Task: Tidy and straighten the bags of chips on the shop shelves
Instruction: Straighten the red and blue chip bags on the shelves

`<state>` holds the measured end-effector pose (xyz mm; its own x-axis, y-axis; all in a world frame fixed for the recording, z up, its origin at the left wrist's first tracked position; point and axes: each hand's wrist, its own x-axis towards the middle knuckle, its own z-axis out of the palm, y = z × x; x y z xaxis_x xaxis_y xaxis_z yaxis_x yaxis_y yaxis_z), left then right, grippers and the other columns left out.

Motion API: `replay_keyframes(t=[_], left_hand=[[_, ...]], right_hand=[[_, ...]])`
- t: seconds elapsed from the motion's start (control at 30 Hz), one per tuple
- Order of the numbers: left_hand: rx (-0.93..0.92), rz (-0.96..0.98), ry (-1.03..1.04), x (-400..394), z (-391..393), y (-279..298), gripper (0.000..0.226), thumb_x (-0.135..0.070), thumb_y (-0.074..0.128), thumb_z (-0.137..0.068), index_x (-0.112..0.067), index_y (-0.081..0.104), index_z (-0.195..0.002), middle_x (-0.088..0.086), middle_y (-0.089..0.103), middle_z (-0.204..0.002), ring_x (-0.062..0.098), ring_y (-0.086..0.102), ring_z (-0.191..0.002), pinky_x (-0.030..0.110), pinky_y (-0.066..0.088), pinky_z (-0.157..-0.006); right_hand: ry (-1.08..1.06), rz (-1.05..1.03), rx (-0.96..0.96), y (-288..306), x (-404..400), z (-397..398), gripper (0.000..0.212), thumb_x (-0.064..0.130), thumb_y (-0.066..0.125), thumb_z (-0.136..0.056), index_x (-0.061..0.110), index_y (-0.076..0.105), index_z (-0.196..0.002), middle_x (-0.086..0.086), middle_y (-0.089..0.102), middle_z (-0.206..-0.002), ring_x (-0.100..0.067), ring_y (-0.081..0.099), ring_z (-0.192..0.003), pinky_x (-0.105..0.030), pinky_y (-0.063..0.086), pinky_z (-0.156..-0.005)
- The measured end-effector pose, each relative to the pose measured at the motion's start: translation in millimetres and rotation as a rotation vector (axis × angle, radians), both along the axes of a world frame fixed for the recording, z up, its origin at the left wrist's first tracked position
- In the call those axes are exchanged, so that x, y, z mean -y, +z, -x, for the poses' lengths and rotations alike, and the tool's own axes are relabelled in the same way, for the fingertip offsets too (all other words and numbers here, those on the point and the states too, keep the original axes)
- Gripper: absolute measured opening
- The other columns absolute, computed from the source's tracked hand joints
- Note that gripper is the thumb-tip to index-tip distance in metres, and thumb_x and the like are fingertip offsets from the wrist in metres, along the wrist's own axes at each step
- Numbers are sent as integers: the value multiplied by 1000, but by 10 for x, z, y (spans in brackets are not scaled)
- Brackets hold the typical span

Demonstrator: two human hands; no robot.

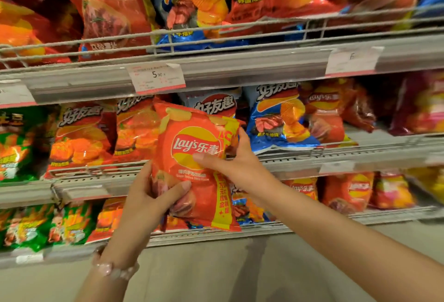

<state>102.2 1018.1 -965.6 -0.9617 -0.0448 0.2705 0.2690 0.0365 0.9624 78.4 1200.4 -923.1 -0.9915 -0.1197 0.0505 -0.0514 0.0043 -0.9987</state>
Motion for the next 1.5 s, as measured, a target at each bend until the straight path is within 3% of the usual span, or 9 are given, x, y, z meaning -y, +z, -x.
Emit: replay_keyframes(t=[0.2,0.43,0.63,0.77,0.9,1.0,1.2,1.4,1.5], left_hand=[[-27,-2,-89,-740,39,-32,79,-29,87,-53,-25,55,-126,-10,72,-98,4,68,-89,14,52,-69],[38,134,-236,-1391,122,23,111,-54,83,-46,-31,34,-143,-13,63,-121,1,63,-106,26,52,-91],[-248,504,-138,-1694,375,238,94,-84,67,-42,-53,35,-125,-31,42,-126,-3,43,-119,15,35,-96],[-587,1034,-16,-1842,693,299,113,-82,68,-46,-26,40,-139,-4,32,-143,14,24,-134,47,20,-112],[-522,1487,39,-2093,986,223,132,-83,66,-48,-31,4,-153,12,-1,-159,31,-6,-146,61,-8,-111],[-449,1598,100,-2229,1100,134,139,-80,70,-49,-35,-13,-150,13,-11,-159,34,-17,-145,66,-5,-109],[-431,1655,170,-2316,1120,83,133,-58,85,-49,-30,8,-153,15,7,-159,37,7,-146,66,20,-107],[-507,1650,251,-2339,1075,51,133,-48,95,-16,-21,51,-138,21,51,-136,41,51,-123,66,43,-88],[-522,1663,264,-2352,1055,69,131,-47,95,-15,-20,54,-136,22,53,-134,41,54,-119,66,45,-86]], right_hand=[[-165,0,-71,-46,-587,-61,89,29,88,-60,47,28,-123,23,58,-109,15,60,-89,-13,52,-80],[-317,-119,-88,15,-1325,-113,104,28,87,-62,23,24,-144,2,57,-129,-17,57,-116,-42,45,-102],[-453,-110,-55,136,-2171,-59,82,21,86,-63,22,42,-132,4,66,-110,-10,65,-93,-27,54,-75],[-565,-171,-58,212,-2684,102,98,24,86,-63,16,28,-142,8,58,-102,-3,58,-77,-16,49,-52],[-660,-196,-68,270,-3071,343,94,29,87,-62,11,31,-136,1,55,-108,-8,57,-83,-24,45,-62],[-674,-193,-90,318,-3231,498,88,29,86,-64,12,34,-132,6,55,-98,-8,58,-82,-24,46,-59],[-713,-231,-224,303,-3464,809,60,22,84,-66,16,53,-117,-6,66,-111,-24,64,-100,-47,52,-92],[-742,-215,-272,179,-3539,1006,63,18,80,-71,16,50,-127,9,64,-98,-11,61,-92,-16,49,-75],[-683,-235,-237,76,-3551,1092,79,14,79,-74,13,37,-141,0,60,-113,-16,57,-103,-28,45,-91]])
